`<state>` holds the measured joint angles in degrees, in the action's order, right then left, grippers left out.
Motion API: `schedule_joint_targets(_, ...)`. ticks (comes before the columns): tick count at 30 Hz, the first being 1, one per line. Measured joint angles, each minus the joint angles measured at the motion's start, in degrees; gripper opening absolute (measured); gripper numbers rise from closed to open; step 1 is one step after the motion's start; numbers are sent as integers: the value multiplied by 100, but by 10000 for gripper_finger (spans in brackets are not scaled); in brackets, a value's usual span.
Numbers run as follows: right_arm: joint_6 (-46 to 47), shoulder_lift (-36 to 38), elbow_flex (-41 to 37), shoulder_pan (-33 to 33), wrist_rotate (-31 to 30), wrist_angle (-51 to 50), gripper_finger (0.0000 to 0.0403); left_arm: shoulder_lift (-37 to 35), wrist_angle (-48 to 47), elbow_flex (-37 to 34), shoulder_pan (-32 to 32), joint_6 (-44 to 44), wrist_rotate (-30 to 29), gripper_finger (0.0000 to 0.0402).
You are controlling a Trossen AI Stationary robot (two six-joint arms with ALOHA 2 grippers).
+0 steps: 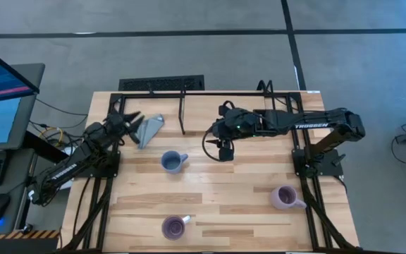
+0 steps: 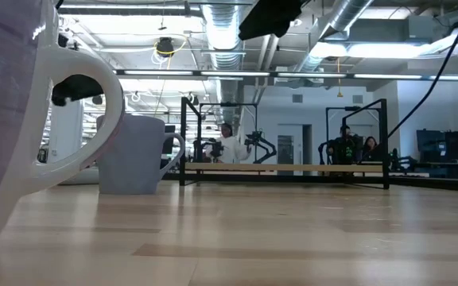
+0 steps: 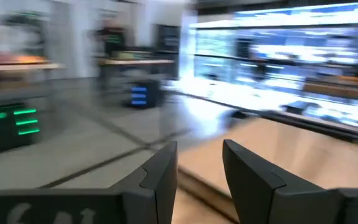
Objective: Stack small to large cups/mugs on shelf
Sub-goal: Put the blue cup on the shelf
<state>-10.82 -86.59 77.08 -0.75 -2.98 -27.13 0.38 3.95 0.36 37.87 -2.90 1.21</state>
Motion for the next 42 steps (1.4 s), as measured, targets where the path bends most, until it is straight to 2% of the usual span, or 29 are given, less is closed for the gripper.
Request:
schedule_joint_targets(3, 29, 0, 0, 0, 2, -1, 186, 9, -40, 2, -2, -334, 861, 119)
schedule_joint_targets(6, 35, 0, 0, 0, 2, 10, 186, 101, -48, 31, -4, -991, 1155, 119)
schedule_joint_targets(9, 187, 0, 0, 0, 2, 12, 186, 261, -505, 178, -4, -1246, 1346, 119)
schedule_joint_targets(12, 234, 0, 0, 0, 2, 12, 186, 494, -923, 303, -7, -1244, 1629, 119)
schedule_joint_targets(18, 231, 0, 0, -2, 2, 12, 186, 982, -1576, 459, -145, -624, 2127, 119)
schedule_joint_targets(25, 231, 0, 0, -2, 2, 12, 186, 1469, -1581, 457, -1090, -743, 1978, 119)
schedule_joint_targets(34, 228, 0, 0, -2, 0, 12, 186, 2045, -1606, 452, -2429, -1074, 600, 119)
schedule_joint_targets(39, 226, 2, 0, -2, 0, 12, 186, 2468, -1529, 439, -3029, -1443, 93, 119)
schedule_joint_targets(42, 181, 2, 0, -2, -2, 12, 186, 2763, -1329, 413, -3344, -1527, -21, 119)
